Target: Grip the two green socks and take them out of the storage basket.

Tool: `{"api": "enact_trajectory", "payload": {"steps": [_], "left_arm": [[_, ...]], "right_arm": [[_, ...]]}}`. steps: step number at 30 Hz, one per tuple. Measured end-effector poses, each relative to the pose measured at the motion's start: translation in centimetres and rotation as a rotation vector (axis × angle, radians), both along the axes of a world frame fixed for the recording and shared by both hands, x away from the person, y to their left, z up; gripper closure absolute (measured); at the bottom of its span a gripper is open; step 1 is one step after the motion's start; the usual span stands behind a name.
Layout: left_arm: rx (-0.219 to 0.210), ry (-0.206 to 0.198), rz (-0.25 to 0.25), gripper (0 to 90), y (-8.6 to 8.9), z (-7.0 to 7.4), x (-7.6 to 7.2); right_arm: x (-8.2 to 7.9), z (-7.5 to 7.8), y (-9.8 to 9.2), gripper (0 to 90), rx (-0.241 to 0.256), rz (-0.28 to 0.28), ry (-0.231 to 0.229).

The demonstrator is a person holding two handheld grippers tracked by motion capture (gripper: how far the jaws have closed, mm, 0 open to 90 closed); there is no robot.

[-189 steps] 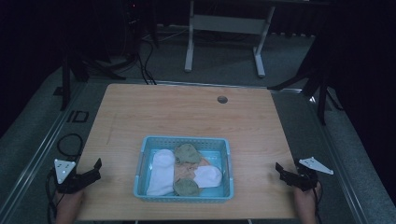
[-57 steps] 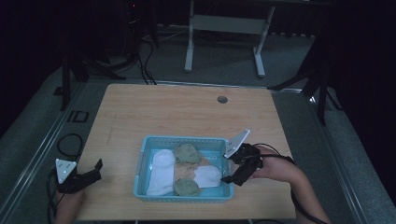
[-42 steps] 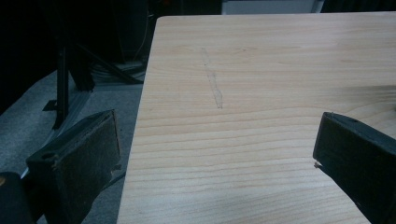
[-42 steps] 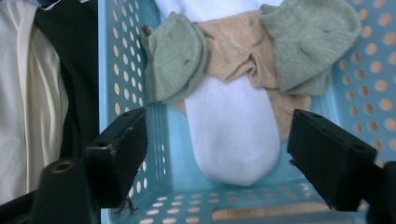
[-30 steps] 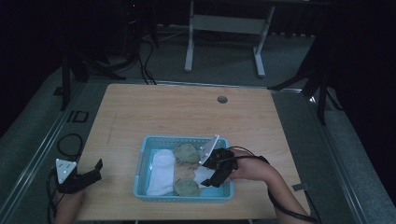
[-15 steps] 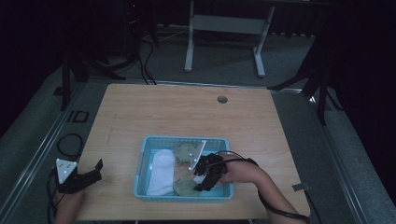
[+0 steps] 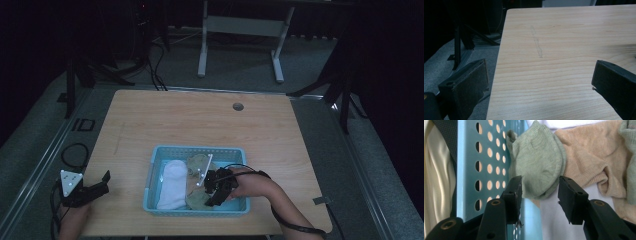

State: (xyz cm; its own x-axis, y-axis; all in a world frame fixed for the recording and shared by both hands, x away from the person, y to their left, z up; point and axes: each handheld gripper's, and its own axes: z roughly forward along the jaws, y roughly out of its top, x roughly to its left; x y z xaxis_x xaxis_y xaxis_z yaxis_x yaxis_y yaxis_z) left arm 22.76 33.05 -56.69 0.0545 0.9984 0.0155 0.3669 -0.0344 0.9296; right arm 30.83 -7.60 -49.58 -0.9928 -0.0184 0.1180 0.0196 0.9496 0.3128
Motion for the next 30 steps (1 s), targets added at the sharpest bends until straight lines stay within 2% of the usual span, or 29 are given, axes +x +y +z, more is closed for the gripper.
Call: {"api": "enact_trajectory", "payload": {"steps": [4,10,12,20,30], "left_arm": [[0.001,0.002,0.0,0.4,0.0,0.0,0.0],[-0.001,0.0,0.001,0.4,0.0,0.0,0.0],[0.0,0.001,0.001,0.4,0.0,0.0,0.0],[0.001,0.002,0.003,0.3,0.0,0.0,0.0],[0.0,0.003,0.005,0.3,0.0,0.0,0.0]], "right_arm": [[0.0,-0.4,0.4,55.6,-0.009,0.01,-0.014],[-0.2,-0.5,0.8,76.2,-0.018,0.027,-0.059],[-0.3,-0.2,0.7,79.7,-0.01,0.038,-0.073],[-0.5,1.6,0.3,82.0,0.019,0.049,-0.091],[-0.2,3.9,-0.9,83.4,0.051,0.028,-0.13]]}}
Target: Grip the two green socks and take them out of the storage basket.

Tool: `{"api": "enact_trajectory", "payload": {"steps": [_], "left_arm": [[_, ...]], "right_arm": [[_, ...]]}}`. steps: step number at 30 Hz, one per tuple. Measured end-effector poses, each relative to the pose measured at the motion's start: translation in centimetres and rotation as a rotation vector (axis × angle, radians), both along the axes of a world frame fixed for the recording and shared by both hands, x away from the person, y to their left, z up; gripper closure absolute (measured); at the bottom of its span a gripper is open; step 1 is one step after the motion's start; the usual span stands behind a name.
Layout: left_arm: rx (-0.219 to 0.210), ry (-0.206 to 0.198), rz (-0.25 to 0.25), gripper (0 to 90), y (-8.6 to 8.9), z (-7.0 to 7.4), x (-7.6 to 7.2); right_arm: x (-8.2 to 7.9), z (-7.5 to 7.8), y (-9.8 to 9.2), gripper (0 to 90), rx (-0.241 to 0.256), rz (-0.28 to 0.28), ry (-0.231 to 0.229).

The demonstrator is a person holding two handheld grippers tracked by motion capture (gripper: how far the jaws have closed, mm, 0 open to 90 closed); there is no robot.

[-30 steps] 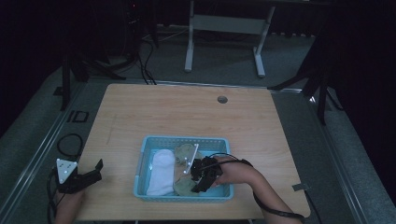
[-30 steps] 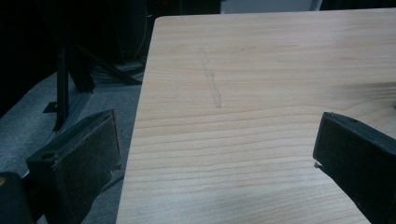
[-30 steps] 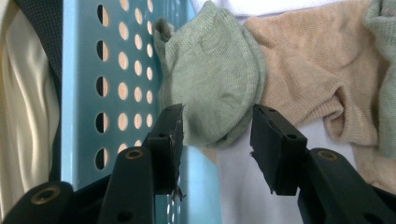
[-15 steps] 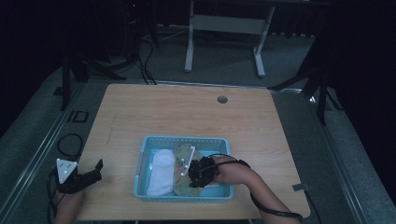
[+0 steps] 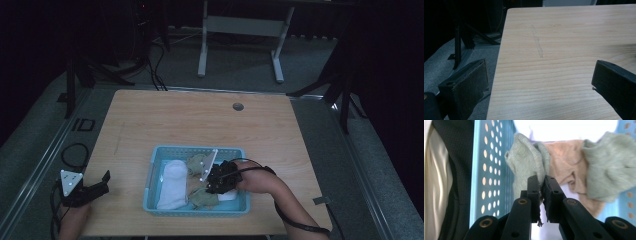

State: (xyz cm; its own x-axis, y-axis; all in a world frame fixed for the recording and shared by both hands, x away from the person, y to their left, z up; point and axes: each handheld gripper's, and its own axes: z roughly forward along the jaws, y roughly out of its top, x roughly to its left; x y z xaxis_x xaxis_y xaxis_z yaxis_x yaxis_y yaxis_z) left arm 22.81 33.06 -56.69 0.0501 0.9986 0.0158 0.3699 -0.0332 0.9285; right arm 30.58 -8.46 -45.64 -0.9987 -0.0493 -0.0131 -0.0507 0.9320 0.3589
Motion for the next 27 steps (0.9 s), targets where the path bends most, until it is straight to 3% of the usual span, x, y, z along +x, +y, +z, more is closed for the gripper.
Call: {"api": "enact_trajectory", "payload": {"steps": [15,27], "left_arm": [[-0.004,-0.001,0.004,0.4,0.0,0.0,0.0],[-0.002,0.002,0.005,0.3,0.0,0.0,0.0]], "right_arm": [[0.6,4.4,-2.1,83.5,0.05,-0.039,-0.058],[1.0,7.7,-4.6,83.8,0.129,-0.096,-0.108]]}}
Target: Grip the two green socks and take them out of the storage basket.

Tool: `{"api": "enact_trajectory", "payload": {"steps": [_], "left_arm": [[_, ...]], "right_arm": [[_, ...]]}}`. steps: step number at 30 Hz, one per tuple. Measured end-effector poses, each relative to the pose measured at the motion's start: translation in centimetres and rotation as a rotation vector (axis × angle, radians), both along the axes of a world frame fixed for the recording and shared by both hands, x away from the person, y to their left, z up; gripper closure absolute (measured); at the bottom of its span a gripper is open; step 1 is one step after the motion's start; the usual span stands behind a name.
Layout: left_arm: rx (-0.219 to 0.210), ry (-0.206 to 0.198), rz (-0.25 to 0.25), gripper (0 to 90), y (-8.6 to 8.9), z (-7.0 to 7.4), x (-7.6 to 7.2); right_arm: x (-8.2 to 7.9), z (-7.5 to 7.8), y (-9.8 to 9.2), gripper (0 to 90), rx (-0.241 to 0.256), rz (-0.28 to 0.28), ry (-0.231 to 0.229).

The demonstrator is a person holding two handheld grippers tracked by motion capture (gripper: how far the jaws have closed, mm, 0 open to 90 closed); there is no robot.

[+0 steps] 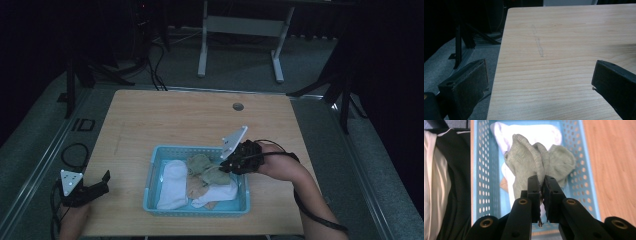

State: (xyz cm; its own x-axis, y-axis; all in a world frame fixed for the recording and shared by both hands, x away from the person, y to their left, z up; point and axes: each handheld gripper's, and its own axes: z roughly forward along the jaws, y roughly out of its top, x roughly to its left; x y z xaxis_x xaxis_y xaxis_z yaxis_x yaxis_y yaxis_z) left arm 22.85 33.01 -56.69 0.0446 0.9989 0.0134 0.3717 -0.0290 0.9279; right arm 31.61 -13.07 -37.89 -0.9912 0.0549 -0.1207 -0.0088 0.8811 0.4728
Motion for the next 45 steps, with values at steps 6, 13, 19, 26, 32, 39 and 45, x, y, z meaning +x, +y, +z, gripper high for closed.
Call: {"api": "enact_trajectory", "payload": {"steps": [6,13,19,26,32,39,45], "left_arm": [[0.004,0.002,0.0,0.4,0.0,0.0,0.0],[0.004,0.003,0.001,0.4,0.0,0.0,0.0],[0.004,0.003,0.002,0.3,0.0,0.0,0.0],[0.006,0.004,0.003,0.4,-0.1,0.0,0.0],[0.004,0.005,0.003,0.4,-0.1,0.0,0.0],[0.005,0.007,0.0,0.4,0.0,0.0,0.0],[0.006,0.004,0.001,0.4,-0.1,0.0,0.0]], "right_arm": [[0.3,1.3,-2.0,83.8,0.024,-0.044,-0.016],[0.5,2.4,-5.0,83.8,0.047,-0.113,-0.04],[0.8,2.3,-8.0,83.8,0.058,-0.181,-0.04],[0.8,1.3,-11.5,83.8,0.065,-0.26,-0.018],[0.7,-0.2,-14.1,83.8,0.069,-0.318,0.002],[0.4,-2.7,-16.5,83.8,0.09,-0.369,0.05],[0.1,-5.0,-17.6,83.8,0.088,-0.406,0.097]]}}
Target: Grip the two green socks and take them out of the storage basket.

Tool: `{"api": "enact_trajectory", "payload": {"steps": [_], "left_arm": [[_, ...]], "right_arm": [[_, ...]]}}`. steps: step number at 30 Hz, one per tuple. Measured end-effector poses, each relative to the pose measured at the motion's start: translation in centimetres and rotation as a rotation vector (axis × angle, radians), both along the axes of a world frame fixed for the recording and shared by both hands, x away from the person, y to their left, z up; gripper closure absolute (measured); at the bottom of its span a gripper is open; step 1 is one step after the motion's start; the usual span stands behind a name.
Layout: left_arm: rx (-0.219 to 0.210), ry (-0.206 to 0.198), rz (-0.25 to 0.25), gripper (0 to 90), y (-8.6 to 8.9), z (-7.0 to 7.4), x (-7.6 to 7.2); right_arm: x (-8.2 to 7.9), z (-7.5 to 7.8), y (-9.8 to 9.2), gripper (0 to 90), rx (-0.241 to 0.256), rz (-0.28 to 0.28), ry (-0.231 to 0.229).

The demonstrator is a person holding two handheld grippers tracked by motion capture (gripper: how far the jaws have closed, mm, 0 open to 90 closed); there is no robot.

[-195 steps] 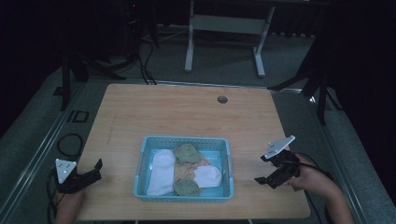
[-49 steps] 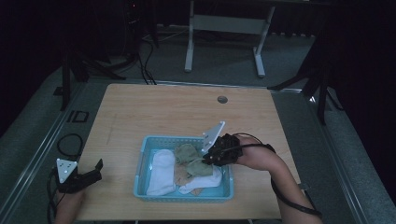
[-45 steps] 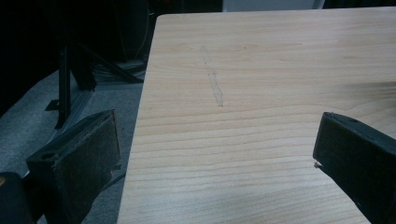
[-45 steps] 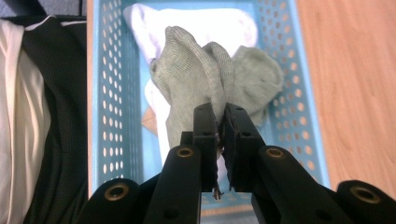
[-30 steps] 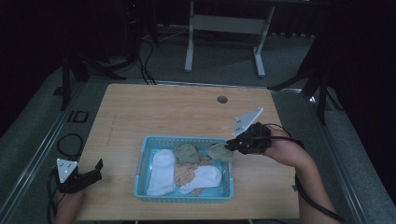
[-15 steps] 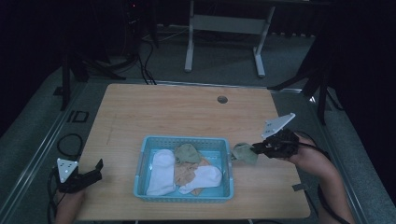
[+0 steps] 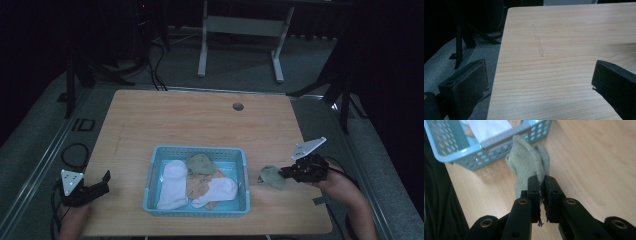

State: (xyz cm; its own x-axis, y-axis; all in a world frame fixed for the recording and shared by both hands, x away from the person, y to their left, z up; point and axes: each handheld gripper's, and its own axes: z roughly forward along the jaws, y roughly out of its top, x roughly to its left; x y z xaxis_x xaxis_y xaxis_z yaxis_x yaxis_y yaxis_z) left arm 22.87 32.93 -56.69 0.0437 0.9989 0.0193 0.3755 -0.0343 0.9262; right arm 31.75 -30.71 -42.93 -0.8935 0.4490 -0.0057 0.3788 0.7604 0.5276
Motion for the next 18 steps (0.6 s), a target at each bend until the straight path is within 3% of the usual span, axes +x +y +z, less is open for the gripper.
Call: {"api": "enact_trajectory", "payload": {"steps": [9,18], "left_arm": [[0.005,-0.002,-0.001,0.4,0.0,0.0,0.0],[0.003,-0.004,-0.001,0.4,0.0,0.0,0.0]], "right_arm": [[0.5,-4.2,0.2,83.7,-0.037,-0.015,0.069],[1.8,-6.8,0.3,83.5,-0.05,-0.041,0.117]]}}
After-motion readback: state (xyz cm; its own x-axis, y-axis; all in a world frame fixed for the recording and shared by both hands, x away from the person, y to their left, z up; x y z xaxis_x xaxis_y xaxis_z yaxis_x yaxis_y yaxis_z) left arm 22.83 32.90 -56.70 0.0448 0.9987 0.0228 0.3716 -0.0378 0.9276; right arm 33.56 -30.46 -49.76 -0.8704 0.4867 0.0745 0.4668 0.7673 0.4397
